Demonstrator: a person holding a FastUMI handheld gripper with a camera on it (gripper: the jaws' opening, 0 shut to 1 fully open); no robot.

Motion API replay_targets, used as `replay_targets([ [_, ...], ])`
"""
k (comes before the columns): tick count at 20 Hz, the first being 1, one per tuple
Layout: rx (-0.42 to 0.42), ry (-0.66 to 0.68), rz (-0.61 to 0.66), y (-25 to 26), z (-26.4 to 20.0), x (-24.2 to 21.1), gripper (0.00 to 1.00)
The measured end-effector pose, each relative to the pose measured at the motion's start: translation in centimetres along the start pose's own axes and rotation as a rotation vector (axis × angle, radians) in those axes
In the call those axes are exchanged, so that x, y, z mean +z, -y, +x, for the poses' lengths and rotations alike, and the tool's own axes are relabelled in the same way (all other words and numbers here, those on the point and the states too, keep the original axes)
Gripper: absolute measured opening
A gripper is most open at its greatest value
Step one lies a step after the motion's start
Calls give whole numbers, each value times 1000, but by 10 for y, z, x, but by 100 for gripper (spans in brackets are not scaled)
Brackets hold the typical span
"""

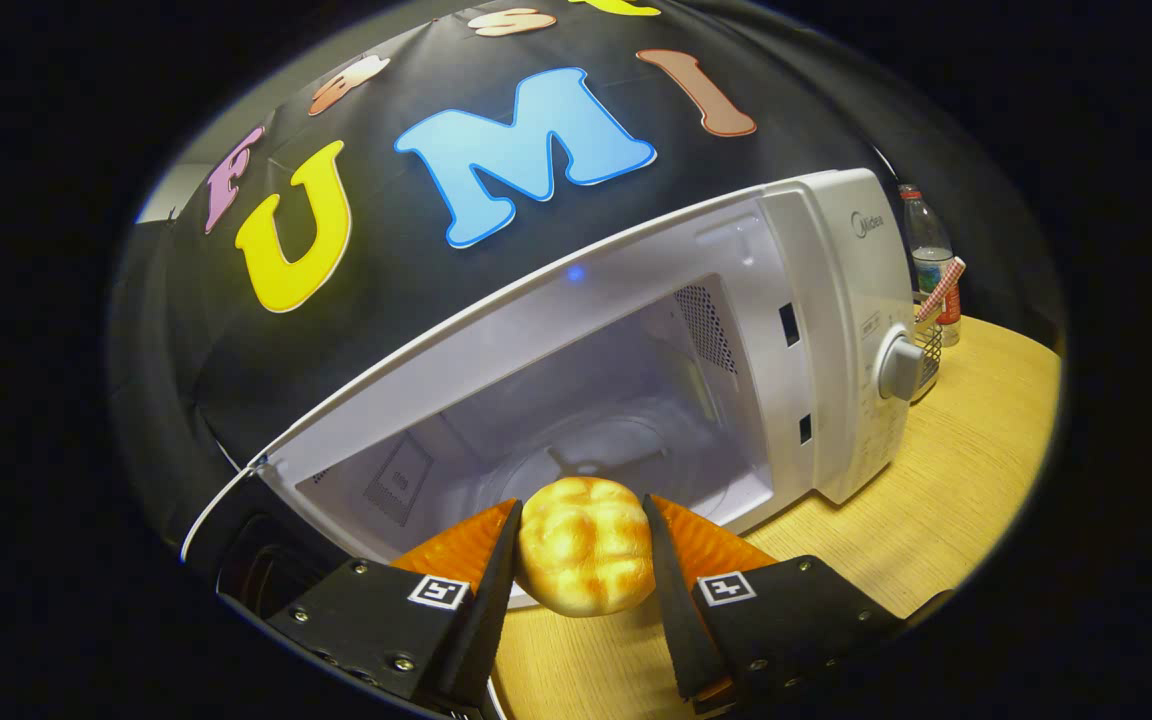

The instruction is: Open the microwave, put the food inside, and close the microwave door.

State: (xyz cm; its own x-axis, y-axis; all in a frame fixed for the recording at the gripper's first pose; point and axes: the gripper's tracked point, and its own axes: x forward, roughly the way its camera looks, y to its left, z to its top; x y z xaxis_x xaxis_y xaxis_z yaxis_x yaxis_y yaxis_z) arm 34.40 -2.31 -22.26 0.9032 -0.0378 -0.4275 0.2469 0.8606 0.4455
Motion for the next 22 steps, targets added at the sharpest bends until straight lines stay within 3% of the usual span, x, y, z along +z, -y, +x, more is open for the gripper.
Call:
replay_targets([
  [7, -1, 8, 16, 2, 40, -11, 68],
  [19, 44, 22, 64, -3, 67, -20, 69],
  [22, 50, 23, 65, -1, 66, -20, 92],
])
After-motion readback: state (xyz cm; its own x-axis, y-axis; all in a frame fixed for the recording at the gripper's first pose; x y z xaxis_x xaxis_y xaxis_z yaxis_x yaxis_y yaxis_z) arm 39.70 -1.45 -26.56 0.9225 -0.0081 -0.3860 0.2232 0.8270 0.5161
